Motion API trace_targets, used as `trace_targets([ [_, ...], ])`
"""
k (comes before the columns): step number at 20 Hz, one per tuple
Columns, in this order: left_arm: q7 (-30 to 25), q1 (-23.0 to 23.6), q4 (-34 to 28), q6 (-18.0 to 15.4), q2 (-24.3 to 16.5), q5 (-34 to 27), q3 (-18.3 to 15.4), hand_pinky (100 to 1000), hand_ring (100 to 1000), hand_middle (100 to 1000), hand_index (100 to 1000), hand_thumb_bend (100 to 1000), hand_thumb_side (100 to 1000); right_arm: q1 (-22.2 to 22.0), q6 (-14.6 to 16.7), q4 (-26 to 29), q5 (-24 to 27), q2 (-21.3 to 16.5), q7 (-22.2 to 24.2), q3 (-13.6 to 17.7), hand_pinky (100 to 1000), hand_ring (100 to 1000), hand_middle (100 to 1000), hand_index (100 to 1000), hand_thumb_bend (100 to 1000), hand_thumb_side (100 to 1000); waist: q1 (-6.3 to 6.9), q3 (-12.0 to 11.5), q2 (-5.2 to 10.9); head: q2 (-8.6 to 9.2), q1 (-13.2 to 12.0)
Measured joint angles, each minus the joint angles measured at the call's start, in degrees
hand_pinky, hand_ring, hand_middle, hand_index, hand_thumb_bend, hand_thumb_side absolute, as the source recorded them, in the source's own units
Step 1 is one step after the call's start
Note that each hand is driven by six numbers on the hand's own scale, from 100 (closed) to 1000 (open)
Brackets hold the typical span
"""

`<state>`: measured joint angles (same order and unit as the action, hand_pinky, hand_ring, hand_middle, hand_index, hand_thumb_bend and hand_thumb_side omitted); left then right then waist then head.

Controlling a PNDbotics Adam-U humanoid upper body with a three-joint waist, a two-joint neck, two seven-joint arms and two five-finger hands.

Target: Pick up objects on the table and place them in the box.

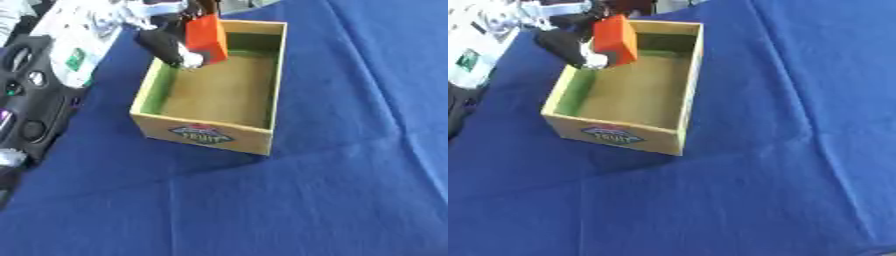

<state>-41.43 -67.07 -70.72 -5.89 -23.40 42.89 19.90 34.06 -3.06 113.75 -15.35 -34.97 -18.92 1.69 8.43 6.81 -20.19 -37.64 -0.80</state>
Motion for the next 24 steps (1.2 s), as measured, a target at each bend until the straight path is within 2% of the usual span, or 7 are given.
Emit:
trace_targets([
  [9,-4.31,0.09,4.53,-3.12,1.80,2.25,0.83,406,624,648,747,106,672,0.26,0.02,0.00,0.28,0.51,0.03,-0.03,821,768,728,760,100,613,0.00,0.65,-0.35,0.30,0.06],
  [12,-6.33,0.37,5.50,-3.94,1.97,2.99,1.08,480,698,725,838,149,710,0.30,0.02,0.00,0.32,0.60,0.03,-0.03,822,767,727,760,100,611,0.00,0.84,-0.42,0.46,0.10],
  [14,-8.08,0.59,6.10,-4.34,2.34,3.14,1.12,568,786,822,970,259,727,0.36,0.01,0.00,0.33,0.77,0.03,-0.03,822,767,727,760,100,612,0.00,0.95,-0.50,0.50,0.14],
  [15,-8.78,0.59,6.31,-4.49,2.35,3.15,1.12,670,852,884,1000,385,742,0.41,0.01,0.00,0.33,0.91,0.04,-0.03,822,767,727,760,100,612,0.00,0.96,-0.51,0.51,0.16],
  [18,-9.83,0.59,6.62,-4.84,2.35,3.41,1.12,824,934,957,1000,650,827,0.44,0.00,0.00,0.35,0.94,0.04,-0.04,822,767,725,760,100,613,0.00,0.96,-0.51,0.51,0.16],
  [21,-10.02,0.59,6.33,-4.85,2.33,5.32,1.09,830,935,956,1000,651,847,0.44,0.00,0.00,0.38,0.94,0.04,-0.04,822,767,725,760,100,613,0.00,0.97,-0.51,0.52,0.16],
  [24,-8.94,0.58,3.74,-4.63,2.19,8.67,0.47,789,907,911,994,488,922,0.37,0.00,0.00,0.40,0.94,0.05,-0.04,822,767,725,760,100,612,-0.01,0.91,-0.48,0.52,0.15],
])
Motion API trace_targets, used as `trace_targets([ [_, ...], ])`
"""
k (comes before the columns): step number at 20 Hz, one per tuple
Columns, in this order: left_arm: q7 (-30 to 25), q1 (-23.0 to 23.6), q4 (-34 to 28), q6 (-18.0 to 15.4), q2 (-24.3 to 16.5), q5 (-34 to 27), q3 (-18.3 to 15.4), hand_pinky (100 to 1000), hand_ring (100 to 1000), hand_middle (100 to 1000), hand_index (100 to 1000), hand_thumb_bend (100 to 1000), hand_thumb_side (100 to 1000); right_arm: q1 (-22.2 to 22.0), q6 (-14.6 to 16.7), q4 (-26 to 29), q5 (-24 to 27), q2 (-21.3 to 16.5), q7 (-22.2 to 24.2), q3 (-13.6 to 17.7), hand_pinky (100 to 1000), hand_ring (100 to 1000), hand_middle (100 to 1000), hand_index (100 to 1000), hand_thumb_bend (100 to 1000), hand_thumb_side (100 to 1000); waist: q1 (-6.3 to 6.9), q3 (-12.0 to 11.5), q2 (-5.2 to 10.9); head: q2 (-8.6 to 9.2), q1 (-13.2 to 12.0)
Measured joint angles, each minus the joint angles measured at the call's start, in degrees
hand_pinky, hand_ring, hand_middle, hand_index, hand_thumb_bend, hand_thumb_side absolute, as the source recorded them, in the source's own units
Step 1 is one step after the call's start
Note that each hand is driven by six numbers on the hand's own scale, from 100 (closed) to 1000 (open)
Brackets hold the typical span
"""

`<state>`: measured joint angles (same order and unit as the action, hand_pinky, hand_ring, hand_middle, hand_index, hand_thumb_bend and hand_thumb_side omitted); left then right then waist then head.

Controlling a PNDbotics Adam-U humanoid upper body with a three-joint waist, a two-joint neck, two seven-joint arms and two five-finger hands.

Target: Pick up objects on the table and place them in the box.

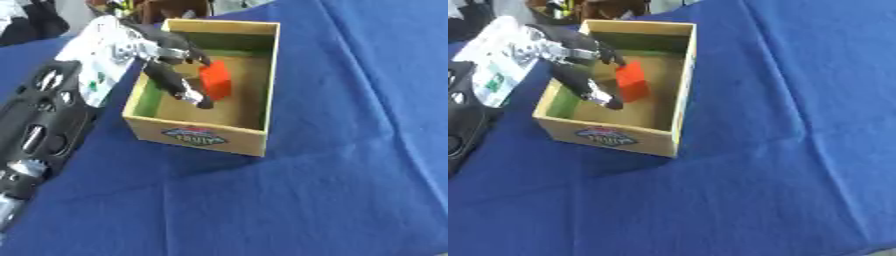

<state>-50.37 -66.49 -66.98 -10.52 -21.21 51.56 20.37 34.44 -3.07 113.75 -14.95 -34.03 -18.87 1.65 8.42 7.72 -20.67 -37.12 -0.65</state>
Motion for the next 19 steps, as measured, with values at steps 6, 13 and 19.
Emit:
trace_targets([
  [6,14.70,1.89,-12.57,5.00,-2.20,-1.99,-5.26,639,809,797,968,211,1000,-0.21,0.03,0.00,0.10,0.00,-0.11,0.10,822,769,728,761,100,613,-0.38,-1.55,0.74,-0.51,0.06],
  [13,41.48,12.72,-35.26,17.36,-8.66,-16.21,-12.70,487,668,648,879,100,1000,-0.76,0.73,0.00,0.10,-0.01,-1.20,0.49,817,773,736,770,100,640,-1.49,-3.84,1.88,-1.85,0.35],
  [19,63.58,25.54,-45.82,17.97,-10.58,-30.07,-19.49,507,681,660,908,100,1000,-1.75,1.84,0.00,-0.38,-0.01,-2.65,1.31,813,776,745,794,100,718,-3.16,-5.46,1.94,-2.14,0.83],
])
